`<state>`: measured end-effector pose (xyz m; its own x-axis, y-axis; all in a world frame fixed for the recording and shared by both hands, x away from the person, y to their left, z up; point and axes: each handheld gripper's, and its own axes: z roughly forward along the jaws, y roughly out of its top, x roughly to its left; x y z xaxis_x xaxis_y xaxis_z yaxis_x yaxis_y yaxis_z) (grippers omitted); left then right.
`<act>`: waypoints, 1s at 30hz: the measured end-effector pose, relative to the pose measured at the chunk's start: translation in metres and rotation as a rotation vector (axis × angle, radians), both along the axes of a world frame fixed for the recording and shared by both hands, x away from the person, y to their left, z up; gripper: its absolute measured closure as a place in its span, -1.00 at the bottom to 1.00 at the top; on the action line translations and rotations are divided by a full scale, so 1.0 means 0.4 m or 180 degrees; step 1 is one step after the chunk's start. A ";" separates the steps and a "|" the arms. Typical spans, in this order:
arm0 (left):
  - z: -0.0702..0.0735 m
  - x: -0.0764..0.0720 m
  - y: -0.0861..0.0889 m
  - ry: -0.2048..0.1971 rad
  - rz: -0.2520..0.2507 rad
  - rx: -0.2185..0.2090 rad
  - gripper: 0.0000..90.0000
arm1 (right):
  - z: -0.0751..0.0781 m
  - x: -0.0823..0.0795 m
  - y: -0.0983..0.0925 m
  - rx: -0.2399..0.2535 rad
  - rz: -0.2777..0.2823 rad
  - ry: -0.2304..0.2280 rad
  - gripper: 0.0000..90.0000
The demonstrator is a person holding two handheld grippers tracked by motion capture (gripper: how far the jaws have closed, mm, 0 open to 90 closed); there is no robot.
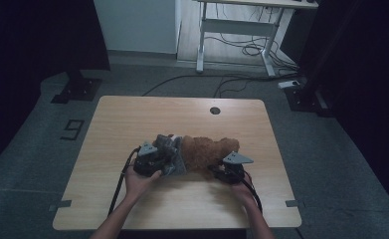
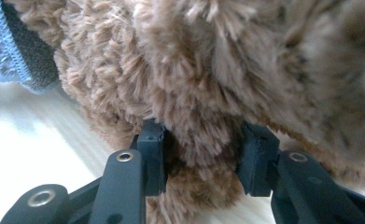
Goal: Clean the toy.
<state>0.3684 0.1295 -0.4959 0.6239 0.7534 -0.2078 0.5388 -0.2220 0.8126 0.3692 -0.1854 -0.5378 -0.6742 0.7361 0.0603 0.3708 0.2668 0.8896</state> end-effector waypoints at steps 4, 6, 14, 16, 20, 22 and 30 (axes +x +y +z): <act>0.017 0.004 -0.015 0.0076 -0.0141 0.0043 0.76 | -0.003 0.003 -0.022 0.0037 0.0010 0.0038 0.32; 0.044 0.000 -0.006 -0.0002 -0.0127 0.0033 0.76 | -0.003 0.002 -0.026 0.0045 0.0057 0.0059 0.32; 0.152 0.032 -0.087 -0.0263 -0.0235 0.0164 0.76 | -0.002 0.000 -0.034 0.0075 0.0063 0.0095 0.32; 0.150 0.050 -0.126 -0.0215 -0.0249 0.0273 0.75 | -0.002 -0.002 -0.036 0.0056 0.0065 0.0099 0.33; 0.117 0.084 -0.127 -0.0094 -0.0138 0.0310 0.74 | -0.003 -0.002 -0.042 0.0050 0.0087 0.0103 0.34; 0.099 0.091 -0.098 -0.0027 -0.0076 0.0251 0.74 | -0.004 0.001 -0.046 0.0089 0.0113 0.0117 0.37; 0.108 0.052 -0.019 -0.0180 0.0015 0.0326 0.75 | -0.009 0.003 -0.041 0.0098 0.0111 0.0127 0.39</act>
